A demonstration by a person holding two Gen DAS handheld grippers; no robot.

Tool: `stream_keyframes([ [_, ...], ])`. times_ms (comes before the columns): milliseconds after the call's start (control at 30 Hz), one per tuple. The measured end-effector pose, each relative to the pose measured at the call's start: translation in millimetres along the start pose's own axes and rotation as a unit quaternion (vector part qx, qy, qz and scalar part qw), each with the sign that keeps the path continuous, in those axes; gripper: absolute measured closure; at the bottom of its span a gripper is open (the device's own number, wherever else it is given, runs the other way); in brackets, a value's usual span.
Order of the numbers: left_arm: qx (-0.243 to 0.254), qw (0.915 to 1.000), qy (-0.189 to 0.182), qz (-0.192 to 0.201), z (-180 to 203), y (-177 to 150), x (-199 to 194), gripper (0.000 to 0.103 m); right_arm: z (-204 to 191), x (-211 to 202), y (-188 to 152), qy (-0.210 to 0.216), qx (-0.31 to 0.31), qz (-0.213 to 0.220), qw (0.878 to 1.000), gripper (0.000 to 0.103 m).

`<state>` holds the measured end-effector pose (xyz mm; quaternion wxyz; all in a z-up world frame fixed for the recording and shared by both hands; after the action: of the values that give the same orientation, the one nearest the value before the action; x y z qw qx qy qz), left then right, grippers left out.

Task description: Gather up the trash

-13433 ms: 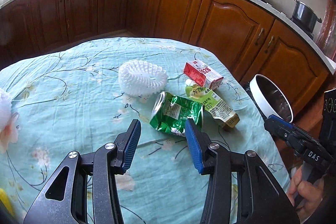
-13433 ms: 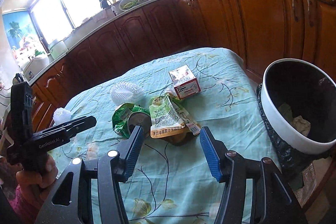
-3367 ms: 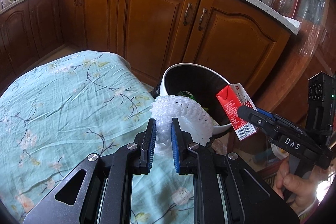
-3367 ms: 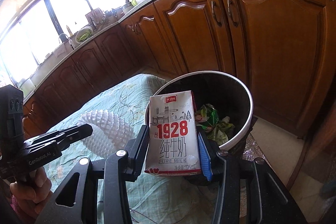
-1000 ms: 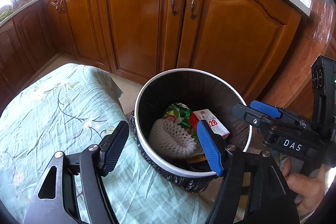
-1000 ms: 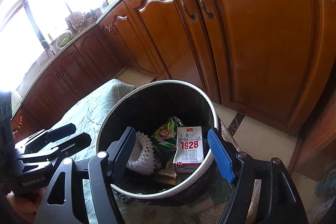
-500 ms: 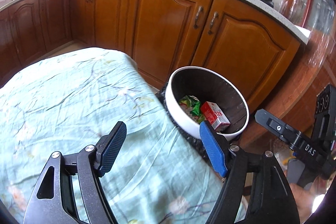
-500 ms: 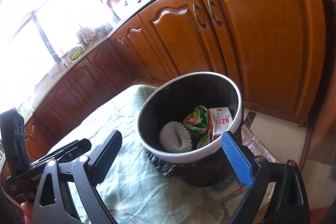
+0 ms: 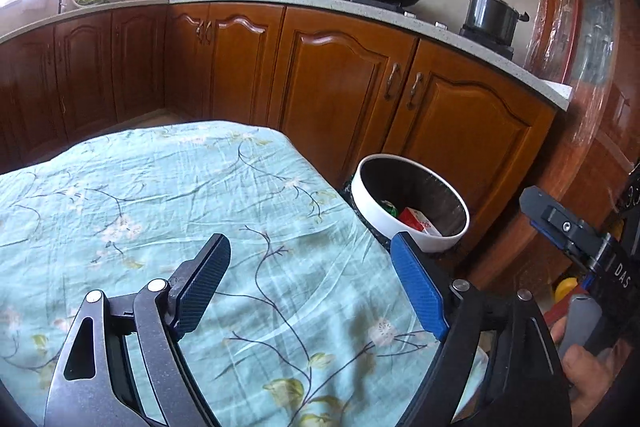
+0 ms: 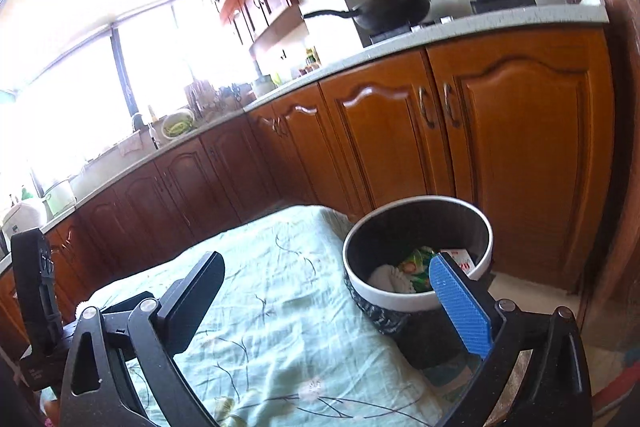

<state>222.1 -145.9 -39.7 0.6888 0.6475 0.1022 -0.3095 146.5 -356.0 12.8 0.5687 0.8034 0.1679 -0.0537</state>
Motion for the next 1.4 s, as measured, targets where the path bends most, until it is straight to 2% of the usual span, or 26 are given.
stream_keyframes([
  [100, -0.017, 0.9990, 0.012, 0.040, -14.1, 6.9, -23.9, 0.000, -16.4, -6.8, 6.4, -0.009, -0.035, 0.029, 0.999, 0.000],
  [167, -0.027, 0.9971, 0.023, 0.068, -22.5, 10.8, -36.0, 0.000, -20.2, -3.3, 3.3, -0.019, -0.048, 0.029, 0.998, 0.000],
  [267, -0.029, 0.9946, 0.044, 0.090, -28.7, 9.1, -42.4, 0.000, -19.0, 0.2, -9.5, -0.020, -0.045, 0.031, 0.998, 0.000],
  [567, -0.006, 0.9929, 0.079, 0.088, -34.2, -19.0, -36.4, 0.000, -6.4, 2.1, -48.0, -0.033, -0.039, 0.013, 0.999, 0.000],
  [767, 0.019, 0.9907, 0.099, 0.092, -30.3, -27.5, -40.0, 0.000, -11.3, -5.6, -47.4, -0.032, -0.045, 0.015, 0.998, 0.000],
  [1400, 0.029, 0.9836, 0.146, 0.101, -32.0, -27.3, -56.3, 0.000, -22.9, -10.6, -49.8, -0.025, -0.060, 0.017, 0.998, 0.000],
])
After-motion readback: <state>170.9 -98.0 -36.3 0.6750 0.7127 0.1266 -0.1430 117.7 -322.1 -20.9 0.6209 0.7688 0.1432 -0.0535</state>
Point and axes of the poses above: each gripper's, at about its wrist camera, not at the fingertips, and x roughly the way its jaws point, z to its right, y to its top, the point moved 8 cm from there along x, roughly the way its jaws point, and after that the axes turned 8 degrees about y, right-handed, at the moved point
